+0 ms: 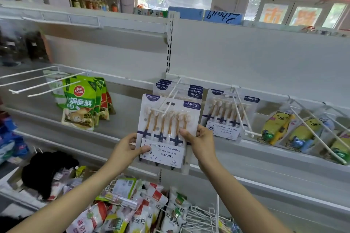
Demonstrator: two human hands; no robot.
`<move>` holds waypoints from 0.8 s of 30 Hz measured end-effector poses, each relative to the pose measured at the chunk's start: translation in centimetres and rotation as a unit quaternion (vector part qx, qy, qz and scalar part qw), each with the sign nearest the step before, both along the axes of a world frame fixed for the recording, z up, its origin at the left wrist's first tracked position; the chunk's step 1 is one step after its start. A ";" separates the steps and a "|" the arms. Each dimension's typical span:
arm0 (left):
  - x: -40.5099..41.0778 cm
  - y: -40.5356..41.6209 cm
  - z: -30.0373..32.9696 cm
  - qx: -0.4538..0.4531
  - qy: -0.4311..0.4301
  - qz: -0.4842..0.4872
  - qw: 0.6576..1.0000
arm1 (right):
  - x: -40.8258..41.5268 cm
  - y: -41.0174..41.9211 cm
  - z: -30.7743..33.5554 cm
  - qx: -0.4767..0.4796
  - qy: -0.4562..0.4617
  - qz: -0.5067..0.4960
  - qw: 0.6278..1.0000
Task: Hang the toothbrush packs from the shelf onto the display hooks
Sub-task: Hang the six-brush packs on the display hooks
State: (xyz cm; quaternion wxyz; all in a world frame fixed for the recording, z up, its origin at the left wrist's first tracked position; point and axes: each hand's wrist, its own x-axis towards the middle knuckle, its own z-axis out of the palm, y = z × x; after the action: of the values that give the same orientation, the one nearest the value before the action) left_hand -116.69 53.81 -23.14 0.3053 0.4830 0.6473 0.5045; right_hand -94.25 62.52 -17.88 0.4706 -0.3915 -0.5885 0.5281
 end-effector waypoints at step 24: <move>-0.4 8.9 -0.6 -0.039 0.123 0.014 0.992 | -0.7 9.2 -0.5 0.035 -0.158 -0.012 0.987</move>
State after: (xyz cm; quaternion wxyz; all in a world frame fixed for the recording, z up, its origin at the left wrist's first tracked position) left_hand -117.13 62.74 -23.71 0.2352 0.5198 0.7058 0.4200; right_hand -94.97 71.72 -18.33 0.3910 -0.4605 -0.6688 0.4333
